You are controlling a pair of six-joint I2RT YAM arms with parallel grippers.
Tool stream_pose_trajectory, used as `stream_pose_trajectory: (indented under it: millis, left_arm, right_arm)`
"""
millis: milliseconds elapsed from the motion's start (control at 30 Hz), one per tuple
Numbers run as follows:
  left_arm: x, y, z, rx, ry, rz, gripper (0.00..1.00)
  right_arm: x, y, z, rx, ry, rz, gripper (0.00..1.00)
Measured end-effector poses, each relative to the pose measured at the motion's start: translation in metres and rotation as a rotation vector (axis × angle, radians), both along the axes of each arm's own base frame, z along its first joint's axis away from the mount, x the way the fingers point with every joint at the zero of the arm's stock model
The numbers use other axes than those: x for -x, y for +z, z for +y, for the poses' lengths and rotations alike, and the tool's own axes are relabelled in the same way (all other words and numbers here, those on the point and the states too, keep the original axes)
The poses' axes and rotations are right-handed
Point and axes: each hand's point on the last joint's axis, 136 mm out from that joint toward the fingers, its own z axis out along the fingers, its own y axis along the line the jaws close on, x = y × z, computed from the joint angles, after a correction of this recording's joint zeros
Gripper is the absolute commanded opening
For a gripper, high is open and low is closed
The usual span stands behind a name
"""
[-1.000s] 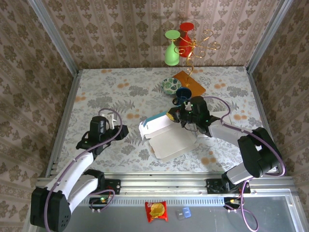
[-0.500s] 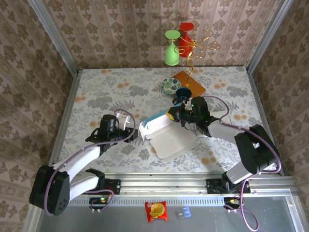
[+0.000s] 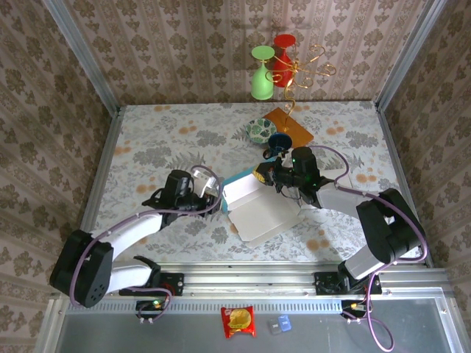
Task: Fold the paper box
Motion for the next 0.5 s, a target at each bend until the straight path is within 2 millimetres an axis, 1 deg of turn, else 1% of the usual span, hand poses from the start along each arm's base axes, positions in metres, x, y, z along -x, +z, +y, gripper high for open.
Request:
stream_pose_trajectory:
  millis: [167, 500]
  left_arm:
    - [-0.0006, 0.0025, -0.0075, -0.009, -0.031, -0.021, 0.35]
    - [-0.0017, -0.0041, -0.0125, -0.039, -0.03, -0.037, 0.33]
  right_arm:
    - [-0.0002, 0.0006, 0.0001, -0.001, 0.0, -0.003, 0.0]
    - [0.0018, -0.0003, 0.0018, -0.002, 0.005, -0.007, 0.0]
